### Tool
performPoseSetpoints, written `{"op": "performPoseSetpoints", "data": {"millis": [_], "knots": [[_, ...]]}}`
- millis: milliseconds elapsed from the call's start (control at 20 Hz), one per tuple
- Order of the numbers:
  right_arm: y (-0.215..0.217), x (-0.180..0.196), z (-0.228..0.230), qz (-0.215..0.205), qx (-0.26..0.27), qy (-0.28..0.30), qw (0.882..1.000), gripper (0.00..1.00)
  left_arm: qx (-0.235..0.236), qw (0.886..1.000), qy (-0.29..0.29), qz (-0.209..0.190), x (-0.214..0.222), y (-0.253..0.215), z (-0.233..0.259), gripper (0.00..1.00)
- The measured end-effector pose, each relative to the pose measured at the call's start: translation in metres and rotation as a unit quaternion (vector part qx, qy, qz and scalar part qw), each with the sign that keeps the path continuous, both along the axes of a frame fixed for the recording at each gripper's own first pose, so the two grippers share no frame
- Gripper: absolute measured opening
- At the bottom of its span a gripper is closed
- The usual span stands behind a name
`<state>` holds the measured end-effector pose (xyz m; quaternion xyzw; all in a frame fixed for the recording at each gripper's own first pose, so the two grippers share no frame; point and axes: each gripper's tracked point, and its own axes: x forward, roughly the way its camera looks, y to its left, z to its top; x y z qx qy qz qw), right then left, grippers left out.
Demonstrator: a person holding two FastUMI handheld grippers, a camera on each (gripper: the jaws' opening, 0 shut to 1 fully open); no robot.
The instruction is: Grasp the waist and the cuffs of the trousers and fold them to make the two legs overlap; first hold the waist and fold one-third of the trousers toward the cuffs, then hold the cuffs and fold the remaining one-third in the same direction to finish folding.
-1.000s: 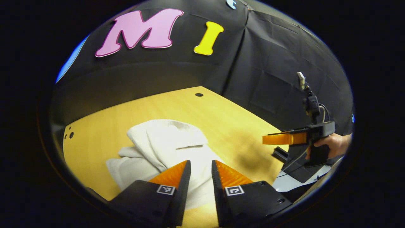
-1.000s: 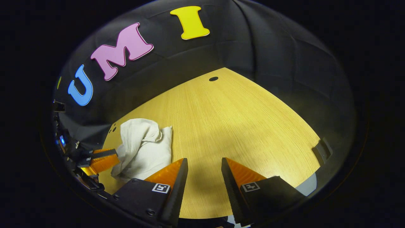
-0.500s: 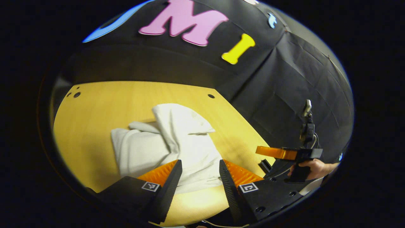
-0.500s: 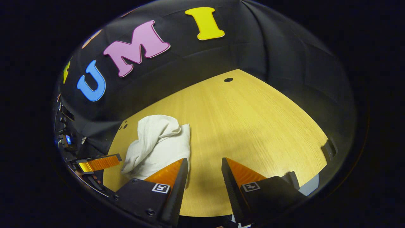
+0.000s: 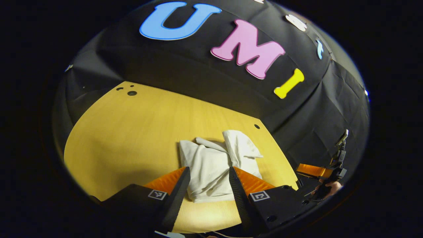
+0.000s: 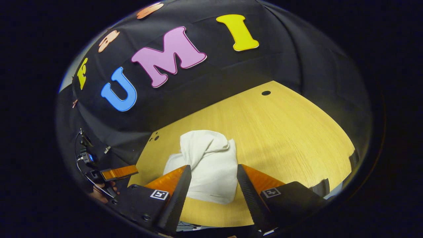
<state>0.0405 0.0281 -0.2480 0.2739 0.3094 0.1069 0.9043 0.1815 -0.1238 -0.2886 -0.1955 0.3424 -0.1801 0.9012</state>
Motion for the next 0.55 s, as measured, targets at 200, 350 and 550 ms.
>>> {"op": "performPoseSetpoints", "data": {"millis": [200, 350, 550], "knots": [[0.006, 0.006, 0.014, 0.008, -0.011, -0.027, 1.000, 0.91, -0.006, 0.999, 0.003, 0.044, -0.001, 0.033, -0.001, 0.76], [0.010, -0.001, 0.005, 0.021, -0.028, -0.025, 0.999, 0.91, 0.009, 0.998, 0.010, 0.061, -0.005, 0.054, -0.012, 0.76], [0.016, -0.009, -0.006, 0.031, -0.037, -0.016, 0.999, 0.91, 0.012, 0.998, 0.020, 0.067, -0.011, 0.058, -0.020, 0.76]]}}
